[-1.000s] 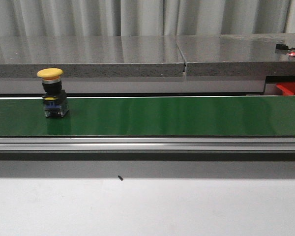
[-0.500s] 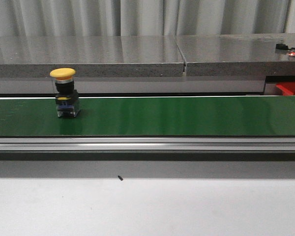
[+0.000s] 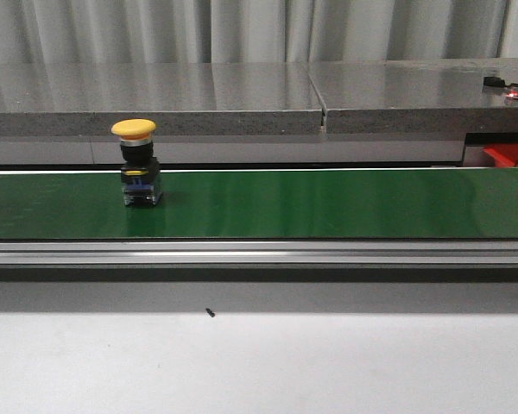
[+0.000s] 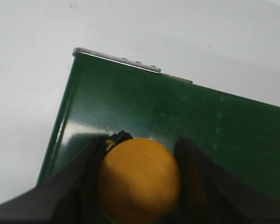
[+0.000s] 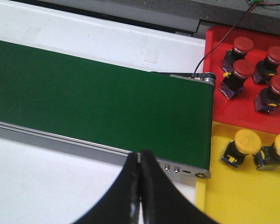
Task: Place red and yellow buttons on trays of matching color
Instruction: 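Lower the yellow button onto the belt and open the left gripper, then move the right gripper over the nearer yellow button on the belt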
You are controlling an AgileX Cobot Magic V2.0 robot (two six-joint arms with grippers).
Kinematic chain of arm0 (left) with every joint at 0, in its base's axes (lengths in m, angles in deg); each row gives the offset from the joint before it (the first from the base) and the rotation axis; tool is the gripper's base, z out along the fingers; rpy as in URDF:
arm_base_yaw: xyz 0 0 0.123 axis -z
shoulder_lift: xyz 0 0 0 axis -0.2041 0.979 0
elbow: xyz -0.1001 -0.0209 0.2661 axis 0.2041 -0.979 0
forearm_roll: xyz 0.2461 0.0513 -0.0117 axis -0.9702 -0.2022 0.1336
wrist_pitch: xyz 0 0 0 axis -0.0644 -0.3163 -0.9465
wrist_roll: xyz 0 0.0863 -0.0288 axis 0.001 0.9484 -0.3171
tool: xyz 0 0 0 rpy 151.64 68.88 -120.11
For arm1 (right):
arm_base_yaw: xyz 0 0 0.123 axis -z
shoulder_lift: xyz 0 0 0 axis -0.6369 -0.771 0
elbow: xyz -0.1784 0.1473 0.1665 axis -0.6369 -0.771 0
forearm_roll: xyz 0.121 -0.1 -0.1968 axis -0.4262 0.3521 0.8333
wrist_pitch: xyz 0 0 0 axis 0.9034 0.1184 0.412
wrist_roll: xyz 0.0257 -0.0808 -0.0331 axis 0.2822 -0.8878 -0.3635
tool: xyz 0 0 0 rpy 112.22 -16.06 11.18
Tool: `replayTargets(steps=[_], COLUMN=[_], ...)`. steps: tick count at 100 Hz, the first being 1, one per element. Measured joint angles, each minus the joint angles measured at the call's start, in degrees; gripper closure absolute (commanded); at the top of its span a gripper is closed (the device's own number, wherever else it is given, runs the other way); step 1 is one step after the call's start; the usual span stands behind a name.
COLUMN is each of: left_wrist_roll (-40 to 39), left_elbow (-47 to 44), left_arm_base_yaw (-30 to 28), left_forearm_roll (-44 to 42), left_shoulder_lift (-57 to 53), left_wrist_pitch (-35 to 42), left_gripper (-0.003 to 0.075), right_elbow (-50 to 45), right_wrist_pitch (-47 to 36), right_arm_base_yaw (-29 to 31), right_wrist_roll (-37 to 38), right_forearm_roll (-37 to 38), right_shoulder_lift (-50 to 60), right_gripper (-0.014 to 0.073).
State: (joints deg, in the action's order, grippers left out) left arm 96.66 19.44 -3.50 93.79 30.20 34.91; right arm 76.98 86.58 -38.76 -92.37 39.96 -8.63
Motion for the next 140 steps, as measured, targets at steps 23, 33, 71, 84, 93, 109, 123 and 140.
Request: replayTargets(steps=[23, 33, 71, 84, 93, 109, 123, 140], left_wrist_roll=[0.0, 0.1, 11.8, 14.1, 15.6, 18.4, 21.6, 22.6], left_elbow=[0.0, 0.0, 0.0, 0.0, 0.0, -2.9, -8.1, -15.9], left_arm_base_yaw=[0.0, 0.0, 0.5, 0.6, 0.6, 0.6, 1.7, 8.5], left_forearm_roll=[0.4, 1.2, 13.0, 13.6, 13.8, 13.9, 15.0, 16.1], left_shoulder_lift=[3.2, 3.3, 1.5, -3.2, -8.0, -19.5, -30.6, -41.0], left_wrist_pitch=[0.3, 0.6, -0.5, -0.5, 0.1, 2.5, 4.7, 7.7], left_gripper=[0.0517, 0.0403, 0.0029, 0.0029, 0.0029, 0.0029, 0.0029, 0.003], right_elbow=[0.0, 0.0, 0.0, 0.0, 0.0, 0.0, 0.0, 0.0], right_wrist_pitch=[0.0, 0.0, 0.0, 0.0, 0.0, 0.0, 0.0, 0.0], right_arm_base_yaw=[0.0, 0.0, 0.0, 0.0, 0.0, 0.0, 0.0, 0.0], right_wrist_roll=[0.0, 0.0, 0.0, 0.0, 0.0, 0.0, 0.0, 0.0], right_forearm_roll=[0.0, 0.0, 0.0, 0.0, 0.0, 0.0, 0.0, 0.0], right_shoulder_lift=[0.0, 0.0, 0.0, 0.0, 0.0, 0.0, 0.0, 0.0], right_gripper=[0.0662, 0.0662, 0.0662, 0.0662, 0.0662, 0.0662, 0.0662, 0.0662])
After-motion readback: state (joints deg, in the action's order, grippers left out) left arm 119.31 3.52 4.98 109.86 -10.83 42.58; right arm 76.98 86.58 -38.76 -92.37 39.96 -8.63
